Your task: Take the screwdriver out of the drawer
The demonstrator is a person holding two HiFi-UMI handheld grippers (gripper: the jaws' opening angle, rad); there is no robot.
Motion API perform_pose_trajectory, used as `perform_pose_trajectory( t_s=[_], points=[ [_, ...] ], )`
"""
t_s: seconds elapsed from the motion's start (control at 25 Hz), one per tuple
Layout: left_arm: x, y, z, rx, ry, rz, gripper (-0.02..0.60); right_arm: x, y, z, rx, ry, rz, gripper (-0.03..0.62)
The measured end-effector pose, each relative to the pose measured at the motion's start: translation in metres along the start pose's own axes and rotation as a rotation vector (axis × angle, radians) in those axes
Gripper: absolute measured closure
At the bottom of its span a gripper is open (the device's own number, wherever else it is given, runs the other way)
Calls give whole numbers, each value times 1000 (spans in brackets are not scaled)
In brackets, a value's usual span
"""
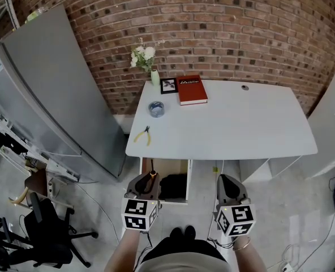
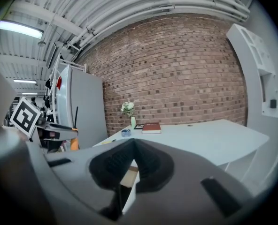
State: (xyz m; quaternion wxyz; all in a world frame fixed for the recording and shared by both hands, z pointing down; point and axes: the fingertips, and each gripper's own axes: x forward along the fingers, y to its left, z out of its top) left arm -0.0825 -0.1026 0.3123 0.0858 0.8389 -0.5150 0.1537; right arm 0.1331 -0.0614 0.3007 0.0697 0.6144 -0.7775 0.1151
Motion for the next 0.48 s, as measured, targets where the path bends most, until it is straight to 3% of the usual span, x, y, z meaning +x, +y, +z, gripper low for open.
perform_pose_trajectory(
  t_s=[0.48],
  points=[
    [0,-2,2,-1,-5,18,522,-3,-6,-3,10,-8,8,592]
  ],
)
